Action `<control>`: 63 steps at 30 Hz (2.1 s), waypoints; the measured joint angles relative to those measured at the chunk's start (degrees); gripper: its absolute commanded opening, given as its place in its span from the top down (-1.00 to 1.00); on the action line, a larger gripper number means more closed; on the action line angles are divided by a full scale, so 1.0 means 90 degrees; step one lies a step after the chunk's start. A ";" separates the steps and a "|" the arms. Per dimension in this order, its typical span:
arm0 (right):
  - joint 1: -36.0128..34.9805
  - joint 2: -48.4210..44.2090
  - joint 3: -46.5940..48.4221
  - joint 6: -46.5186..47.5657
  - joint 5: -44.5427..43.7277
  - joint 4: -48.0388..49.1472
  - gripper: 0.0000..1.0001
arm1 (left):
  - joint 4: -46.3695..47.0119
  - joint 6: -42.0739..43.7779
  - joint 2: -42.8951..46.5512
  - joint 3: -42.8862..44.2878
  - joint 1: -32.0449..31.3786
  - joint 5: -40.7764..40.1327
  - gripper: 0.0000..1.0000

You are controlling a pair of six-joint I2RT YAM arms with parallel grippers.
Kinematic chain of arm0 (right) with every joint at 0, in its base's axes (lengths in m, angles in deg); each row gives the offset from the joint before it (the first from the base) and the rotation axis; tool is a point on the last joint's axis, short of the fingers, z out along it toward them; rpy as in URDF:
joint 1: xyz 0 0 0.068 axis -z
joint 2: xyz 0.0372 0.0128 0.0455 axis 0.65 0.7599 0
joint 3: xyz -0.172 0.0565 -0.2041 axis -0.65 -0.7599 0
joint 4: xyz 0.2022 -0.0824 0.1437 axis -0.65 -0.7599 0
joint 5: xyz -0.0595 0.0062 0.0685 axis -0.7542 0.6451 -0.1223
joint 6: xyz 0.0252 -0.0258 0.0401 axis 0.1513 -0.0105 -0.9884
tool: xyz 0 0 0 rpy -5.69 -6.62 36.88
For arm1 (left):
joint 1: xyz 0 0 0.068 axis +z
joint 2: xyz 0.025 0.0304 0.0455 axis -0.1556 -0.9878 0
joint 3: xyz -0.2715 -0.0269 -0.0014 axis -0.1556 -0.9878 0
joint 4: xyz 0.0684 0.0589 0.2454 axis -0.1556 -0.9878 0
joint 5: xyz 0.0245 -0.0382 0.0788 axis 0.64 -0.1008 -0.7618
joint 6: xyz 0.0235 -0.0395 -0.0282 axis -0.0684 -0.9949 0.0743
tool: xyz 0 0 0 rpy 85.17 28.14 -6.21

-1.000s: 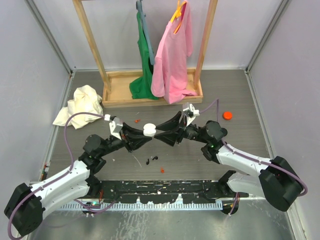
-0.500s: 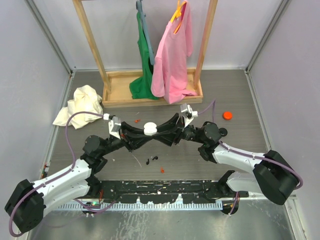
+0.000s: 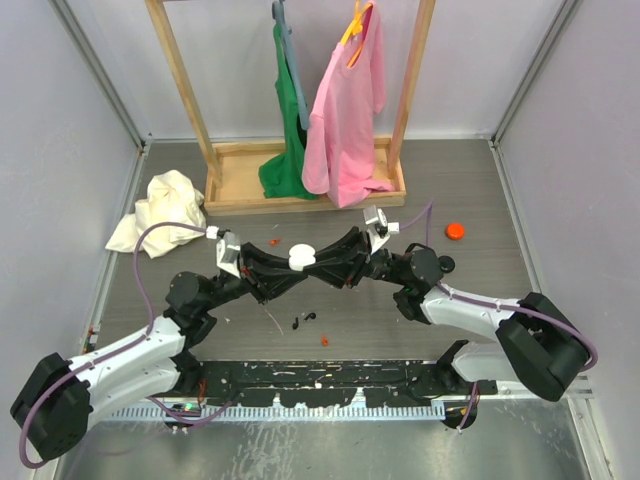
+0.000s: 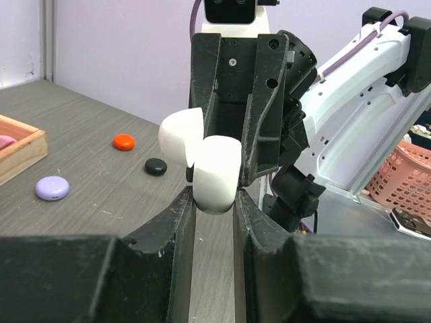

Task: Insert the wireless bluetooth earbuds into the charging case
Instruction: Open the charging case, then pick up the earbud from the center of the board.

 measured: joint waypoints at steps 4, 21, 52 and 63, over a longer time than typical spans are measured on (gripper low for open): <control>0.0007 -0.0017 -0.0002 0.0058 0.0015 0.0012 0.98 | -0.0012 -0.0019 0.0015 0.0000 -0.0029 -0.0083 0.30; 0.0199 -0.1389 -0.0199 0.2256 -0.0488 -0.2147 0.98 | -0.5042 -0.0024 0.1591 0.0646 -0.0068 -0.2824 -0.27; 0.0228 -0.1124 -0.1472 0.3356 -0.2132 -0.2059 0.98 | -1.0768 -0.2657 -0.0831 0.2157 0.1256 -0.6909 -0.02; 0.0228 -0.0988 -0.1472 0.3356 -0.2220 -0.2045 0.98 | -0.9996 -0.2482 -0.1899 0.2157 0.1897 -0.6455 0.13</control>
